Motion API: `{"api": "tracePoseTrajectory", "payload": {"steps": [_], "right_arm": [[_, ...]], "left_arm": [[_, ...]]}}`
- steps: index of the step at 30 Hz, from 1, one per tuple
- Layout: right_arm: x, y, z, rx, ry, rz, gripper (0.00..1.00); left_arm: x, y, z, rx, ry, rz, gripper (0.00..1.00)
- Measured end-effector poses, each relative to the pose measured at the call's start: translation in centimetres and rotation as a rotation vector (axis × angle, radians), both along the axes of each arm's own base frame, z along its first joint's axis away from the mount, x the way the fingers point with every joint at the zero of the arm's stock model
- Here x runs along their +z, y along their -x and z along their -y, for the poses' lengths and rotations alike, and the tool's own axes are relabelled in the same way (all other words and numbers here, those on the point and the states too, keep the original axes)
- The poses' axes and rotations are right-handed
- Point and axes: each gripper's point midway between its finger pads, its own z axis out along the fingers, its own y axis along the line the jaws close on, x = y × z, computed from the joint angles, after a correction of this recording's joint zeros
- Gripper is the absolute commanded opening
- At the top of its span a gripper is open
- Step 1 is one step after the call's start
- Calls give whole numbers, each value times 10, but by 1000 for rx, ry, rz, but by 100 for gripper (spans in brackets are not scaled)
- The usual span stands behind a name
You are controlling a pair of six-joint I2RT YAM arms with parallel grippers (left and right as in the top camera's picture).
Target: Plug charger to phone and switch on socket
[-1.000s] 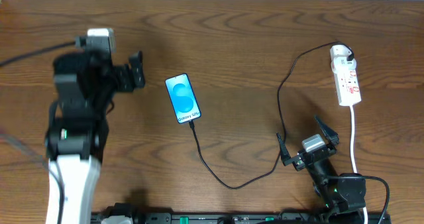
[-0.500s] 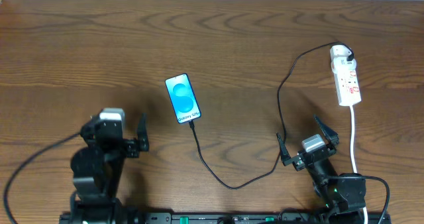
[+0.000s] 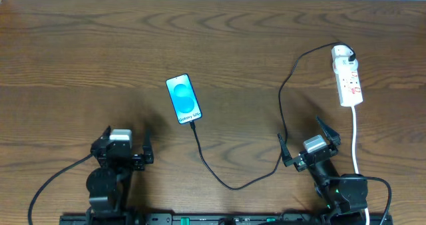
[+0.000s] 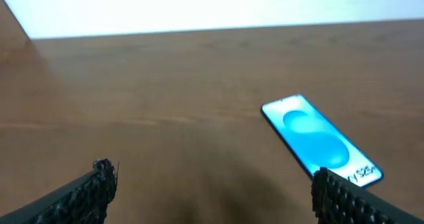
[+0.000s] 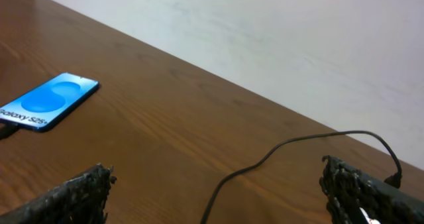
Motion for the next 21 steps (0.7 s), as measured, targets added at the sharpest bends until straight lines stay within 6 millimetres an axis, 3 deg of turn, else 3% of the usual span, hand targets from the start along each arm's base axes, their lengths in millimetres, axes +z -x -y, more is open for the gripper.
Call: {"api": "tracePoseTrajectory", "payload": {"steps": [21], "right_arm": [[0, 0, 0, 0, 0, 0, 99]], "left_arm": [[3, 0, 0, 0, -1, 13, 96]]}}
